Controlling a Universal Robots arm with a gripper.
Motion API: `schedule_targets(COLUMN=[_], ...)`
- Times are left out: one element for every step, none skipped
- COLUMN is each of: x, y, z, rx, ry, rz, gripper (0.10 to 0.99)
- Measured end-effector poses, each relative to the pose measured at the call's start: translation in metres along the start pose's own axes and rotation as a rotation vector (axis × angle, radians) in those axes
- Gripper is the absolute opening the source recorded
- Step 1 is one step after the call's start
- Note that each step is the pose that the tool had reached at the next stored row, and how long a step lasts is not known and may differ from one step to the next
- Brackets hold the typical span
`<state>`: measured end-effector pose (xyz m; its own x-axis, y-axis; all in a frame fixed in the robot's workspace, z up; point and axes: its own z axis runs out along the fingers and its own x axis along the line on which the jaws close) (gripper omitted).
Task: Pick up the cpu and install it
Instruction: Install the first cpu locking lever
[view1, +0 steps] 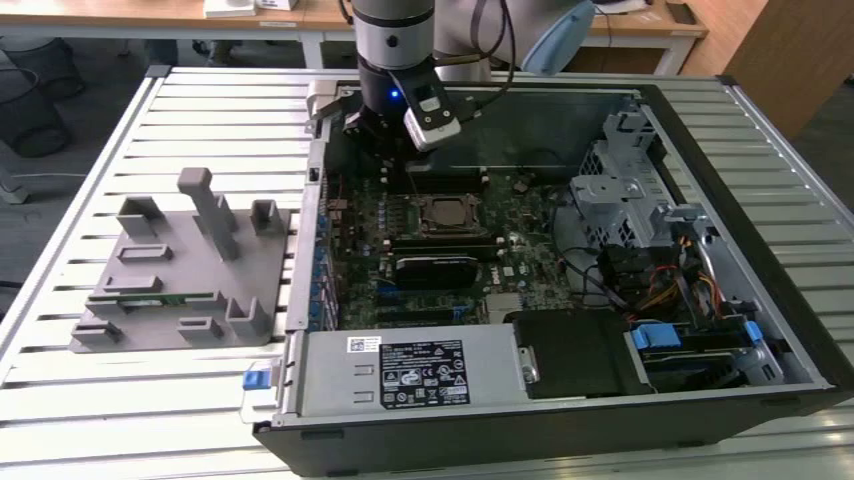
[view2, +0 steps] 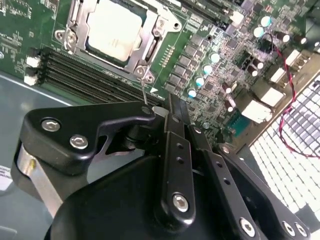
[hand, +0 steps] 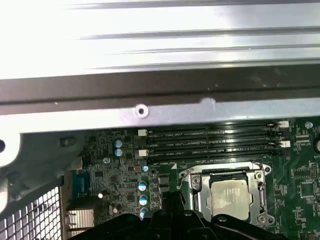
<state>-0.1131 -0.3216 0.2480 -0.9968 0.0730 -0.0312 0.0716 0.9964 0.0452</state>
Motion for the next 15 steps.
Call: schedule_targets(x=[0.0010, 0.0017, 0.0023, 0.0025, 0.0025, 0.0026, 0.0027, 0.0027, 0.0028, 0.0029, 0.0029, 0.0030, 0.0030, 0.0031, 0.0031], y=[0.0006, 0.0013, 0.0023, 0.0036, 0.0044, 0.0053, 0.0062, 0.0072, 0.0083, 0.0093, 0.0102, 0.0109, 0.0116, 0.0120, 0.0128], z=[-0.0002, -0.0001, -0.0001, -0.0001, -0.0002, -0.0003, -0.0005, -0.0007, -0.0008, -0.0011, -0.0013, -0.0015, -0.0018, -0.0021, -0.0025], rx=[0.000, 0.000, 0.000, 0.000, 0.000, 0.000, 0.000, 0.000, 0.000, 0.000, 0.000, 0.000, 0.000, 0.000, 0.000], ry=[0.0000, -0.0003, -0.0002, -0.0001, -0.0002, -0.0001, -0.0001, -0.0001, -0.0001, -0.0001, -0.0001, -0.0001, -0.0002, -0.0001, 0.0000], rz=[0.000, 0.000, 0.000, 0.000, 0.000, 0.000, 0.000, 0.000, 0.000, 0.000, 0.000, 0.000, 0.000, 0.000, 0.000], gripper=[0.106, 0.106, 0.106, 0.106, 0.106, 0.106, 0.106, 0.106, 0.106, 0.106, 0.106, 0.106, 0.106, 0.106, 0.106])
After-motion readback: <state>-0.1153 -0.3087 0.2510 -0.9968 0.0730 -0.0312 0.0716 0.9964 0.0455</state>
